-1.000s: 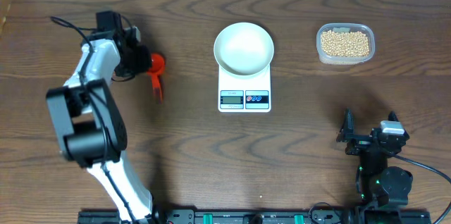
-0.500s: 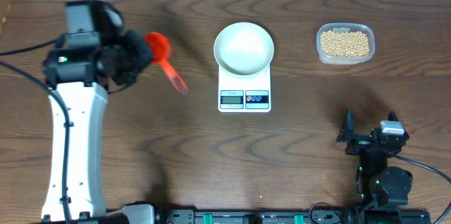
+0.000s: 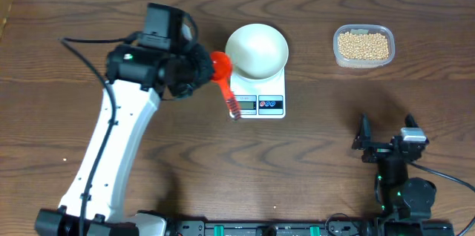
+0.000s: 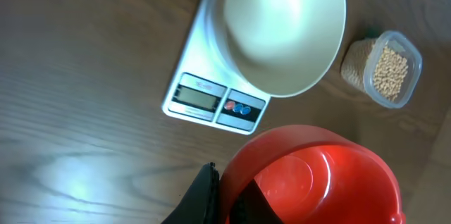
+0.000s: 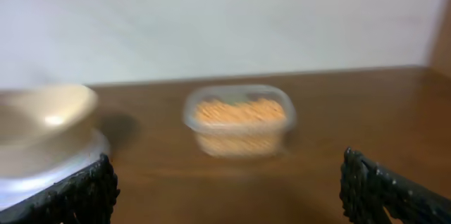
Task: Scoop item into bowl and weigh 50g on scale
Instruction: 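Grasp the red scoop rim with the left gripper and lift it toward the bowl, then reach the right gripper to the scoop handle and grasp it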
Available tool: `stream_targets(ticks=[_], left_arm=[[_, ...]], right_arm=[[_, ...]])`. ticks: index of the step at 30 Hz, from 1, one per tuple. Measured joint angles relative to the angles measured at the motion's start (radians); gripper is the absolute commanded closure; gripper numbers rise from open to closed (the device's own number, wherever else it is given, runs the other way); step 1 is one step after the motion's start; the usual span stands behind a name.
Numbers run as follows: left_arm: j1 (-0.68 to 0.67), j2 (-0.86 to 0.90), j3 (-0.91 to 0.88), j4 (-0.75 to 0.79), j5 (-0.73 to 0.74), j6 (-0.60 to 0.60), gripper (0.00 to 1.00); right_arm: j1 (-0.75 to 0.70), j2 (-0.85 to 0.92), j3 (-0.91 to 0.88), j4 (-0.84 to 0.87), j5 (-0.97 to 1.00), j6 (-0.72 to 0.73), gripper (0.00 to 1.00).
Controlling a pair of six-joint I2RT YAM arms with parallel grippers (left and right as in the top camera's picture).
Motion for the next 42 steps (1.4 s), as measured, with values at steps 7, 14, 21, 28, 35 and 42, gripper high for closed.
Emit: stream_targets(ticks=[7, 14, 21, 28, 35, 42], left_arm=[[-0.053, 0.013, -0.003, 0.051, 0.001, -0.147, 0.93], [-0.053, 0.012, -0.004, 0.131, 0.001, -0.297, 0.92], [-0.053, 0.013, -0.005, 0.155, 0.000, -0.515, 0.92], [-0.053, 0.013, -0.005, 0.159, 0.000, -0.656, 0.93], [-0.053, 0.013, -0.005, 0.159, 0.000, -0.692, 0.92], [-0.053, 0.013, -0.005, 0.152, -0.039, -0.703, 0.93]], right_arm=[[0.000, 0.001, 0.000, 0.249, -0.343, 0.176, 0.01], [0.000, 0.125, 0.103, 0.288, -0.533, 0.324, 0.01], [0.000, 0.494, 0.444, 0.293, -0.764, 0.371, 0.01], [0.000, 0.874, 0.707, 0.289, -1.098, 0.407, 0.01], [0.000, 1.073, 0.742, 0.289, -1.223, 0.496, 0.01], [0.062, 1.169, 0.743, 0.303, -1.128, 0.646, 0.24]])
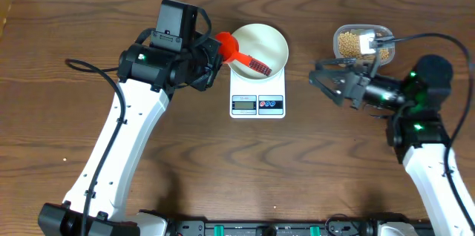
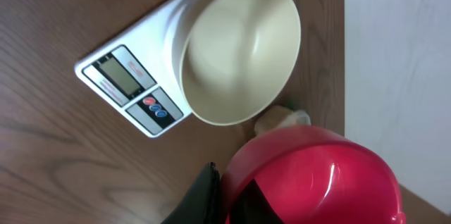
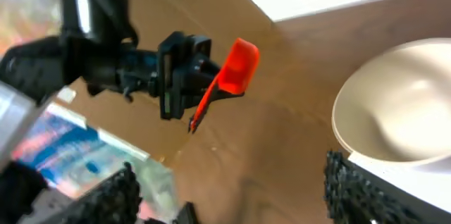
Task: Scoop item into bowl and weigh 50g on scale
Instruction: 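Reach the right gripper to the scoop handle and grasp it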
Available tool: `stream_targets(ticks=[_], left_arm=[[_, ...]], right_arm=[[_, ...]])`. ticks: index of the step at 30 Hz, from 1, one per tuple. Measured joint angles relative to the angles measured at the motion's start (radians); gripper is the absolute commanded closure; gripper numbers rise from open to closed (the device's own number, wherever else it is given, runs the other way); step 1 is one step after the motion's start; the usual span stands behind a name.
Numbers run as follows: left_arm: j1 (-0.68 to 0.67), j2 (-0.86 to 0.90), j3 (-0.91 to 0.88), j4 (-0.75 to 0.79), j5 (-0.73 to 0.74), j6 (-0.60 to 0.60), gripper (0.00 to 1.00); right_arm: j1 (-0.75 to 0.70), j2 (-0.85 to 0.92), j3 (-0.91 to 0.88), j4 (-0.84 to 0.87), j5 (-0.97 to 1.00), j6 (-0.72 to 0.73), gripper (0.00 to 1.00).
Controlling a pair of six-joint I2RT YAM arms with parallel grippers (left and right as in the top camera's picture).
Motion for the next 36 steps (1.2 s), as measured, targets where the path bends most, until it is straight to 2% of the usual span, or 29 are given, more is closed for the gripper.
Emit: stream_targets(ticks=[9, 15, 19, 24, 36], left_arm=[[0.000, 0.036, 0.000, -0.016, -0.030, 0.000, 0.93], [-0.023, 0.055, 0.000, -0.031, -0.041, -0.004, 0.92], [-0.055, 0.055, 0.000, -0.031, -0.041, -0.012, 0.93], [-0.089, 0.055, 0.000, -0.040, -0.040, -0.022, 0.93], [-0.105, 0.055, 0.000, -0.043, -0.041, -0.026, 0.93]], right_arm=[[0.277, 0.005, 0.001, 0.002, 0.323, 0.094, 0.32], [0.374, 0.006, 0.001, 0.002, 0.468, 0.127, 0.41], [0.401, 0.030, 0.002, 0.002, 0.515, 0.142, 0.45], [0.404, 0.068, 0.002, 0.000, 0.539, 0.162, 0.58], [0.405, 0.069, 0.002, 0.003, 0.549, 0.191, 0.74]])
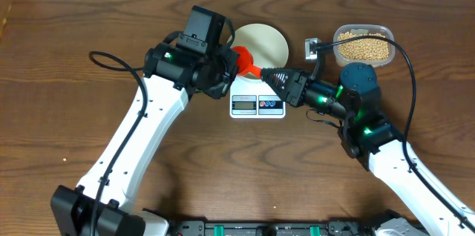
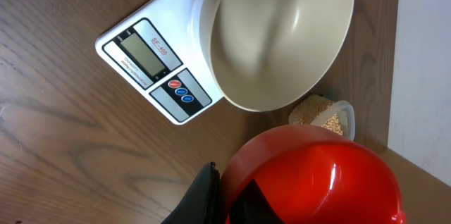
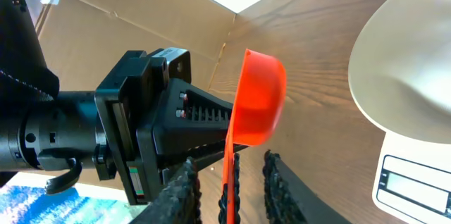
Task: Scoop item into bowl and weigh 50g on scale
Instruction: 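Reach the right gripper to the scoop handle and grasp it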
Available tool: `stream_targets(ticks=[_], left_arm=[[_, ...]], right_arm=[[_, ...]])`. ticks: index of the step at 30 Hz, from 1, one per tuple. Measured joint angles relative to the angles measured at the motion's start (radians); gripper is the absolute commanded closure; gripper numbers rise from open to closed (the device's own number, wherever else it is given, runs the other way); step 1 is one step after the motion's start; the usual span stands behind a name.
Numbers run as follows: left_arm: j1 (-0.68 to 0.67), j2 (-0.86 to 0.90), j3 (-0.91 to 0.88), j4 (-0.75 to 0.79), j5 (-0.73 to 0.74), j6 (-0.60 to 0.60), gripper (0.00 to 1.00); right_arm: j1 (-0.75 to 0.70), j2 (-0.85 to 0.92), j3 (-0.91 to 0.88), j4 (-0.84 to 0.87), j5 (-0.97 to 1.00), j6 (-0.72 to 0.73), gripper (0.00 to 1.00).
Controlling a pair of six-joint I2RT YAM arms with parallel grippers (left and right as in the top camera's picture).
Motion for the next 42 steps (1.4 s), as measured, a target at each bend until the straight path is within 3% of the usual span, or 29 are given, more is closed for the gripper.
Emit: stream_targets(ticks=[31, 38, 39, 42], left_arm=[[0.000, 0.000, 0.000, -0.011, 0.000, 0.000, 0.92], [0.000, 0.000, 0.000, -0.011, 0.000, 0.000, 0.92], [0.000, 0.000, 0.000, -0.011, 0.000, 0.000, 0.84], [0.000, 0.000, 0.000, -0.016, 0.000, -0.002, 0.43]], right_arm=[[0.022, 0.000, 0.000, -0.010, 0.003, 0.001, 0.99], [0.022, 0.000, 0.000, -0.011, 0.004, 0.004, 0.99], [0.022, 0.000, 0.000, -0.011, 0.004, 0.004, 0.99], [0.022, 0.000, 0.000, -0.010, 0.003, 0.003, 0.99]])
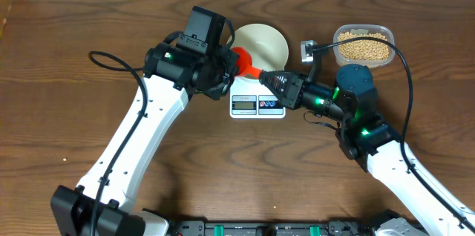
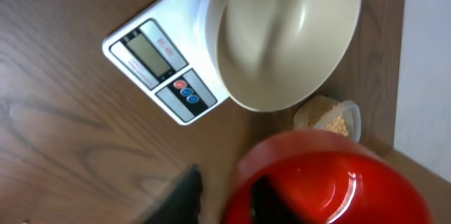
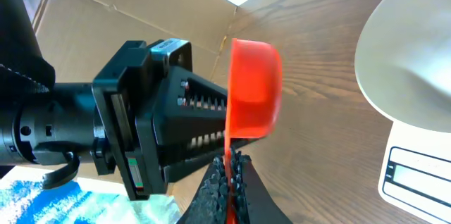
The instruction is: Scoop item into bowl and weigh 50g on scale
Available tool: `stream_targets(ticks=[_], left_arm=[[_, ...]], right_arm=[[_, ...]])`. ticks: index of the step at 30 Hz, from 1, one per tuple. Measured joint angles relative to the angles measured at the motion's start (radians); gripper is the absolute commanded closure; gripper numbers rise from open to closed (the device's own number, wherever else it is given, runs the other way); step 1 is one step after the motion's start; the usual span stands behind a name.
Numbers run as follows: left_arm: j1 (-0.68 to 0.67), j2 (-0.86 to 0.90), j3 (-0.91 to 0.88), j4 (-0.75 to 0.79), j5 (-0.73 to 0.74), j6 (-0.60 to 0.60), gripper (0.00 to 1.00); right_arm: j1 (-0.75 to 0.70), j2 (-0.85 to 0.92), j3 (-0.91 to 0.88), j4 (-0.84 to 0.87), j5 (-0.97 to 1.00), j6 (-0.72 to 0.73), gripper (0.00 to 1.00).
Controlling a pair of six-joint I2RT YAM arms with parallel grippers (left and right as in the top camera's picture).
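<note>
A red scoop (image 1: 243, 59) hangs in the air just left of the cream bowl (image 1: 260, 37), which stands on the white scale (image 1: 257, 104). My right gripper (image 1: 269, 79) is shut on the scoop's handle; the right wrist view shows its fingers (image 3: 229, 171) pinching the thin red handle under the scoop's cup (image 3: 254, 97). My left gripper (image 1: 223, 69) sits at the scoop's other side. In the left wrist view its dark finger (image 2: 183, 190) stands apart from the scoop's cup (image 2: 331, 182), so it is open. The scoop looks empty.
A clear tub of soybeans (image 1: 362, 44) stands at the back right, beyond the bowl, and shows small in the left wrist view (image 2: 328, 115). A cardboard box (image 3: 141, 5) lies past the table's left side. Both arms crowd the scale's left and right.
My right gripper has shut on the scoop's handle. My left gripper's finger has drawn away from the scoop's cup, so the left has opened. Arms, bowl and scale stay where they were.
First my left gripper held the red scoop by the scale while the right arm rested at the front right. Then the left lifted the scoop by the bowl and the right arm came over. The right's open fingers bracketed the handle; now they grip it and the left is open.
</note>
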Motion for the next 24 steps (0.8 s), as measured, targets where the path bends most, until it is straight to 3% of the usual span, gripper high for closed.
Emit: stream_targets(ticks=[1, 3, 9, 24], left_arm=[[0.000, 0.000, 0.000, -0.005, -0.001, 0.004, 0.31], [0.000, 0.000, 0.000, -0.011, -0.003, -0.001, 0.20], [0.000, 0.000, 0.000, -0.029, -0.018, 0.019, 0.08], [0.080, 0.000, 0.000, -0.013, -0.046, 0.321, 0.07]], right_arm=[[0.000, 0.000, 0.000, 0.000, 0.000, 0.000, 0.99], [0.000, 0.000, 0.000, -0.001, 0.000, 0.000, 0.99], [-0.010, 0.000, 0.000, -0.032, 0.000, -0.002, 0.99], [-0.201, 0.000, 0.000, -0.164, -0.001, -0.142, 0.99]])
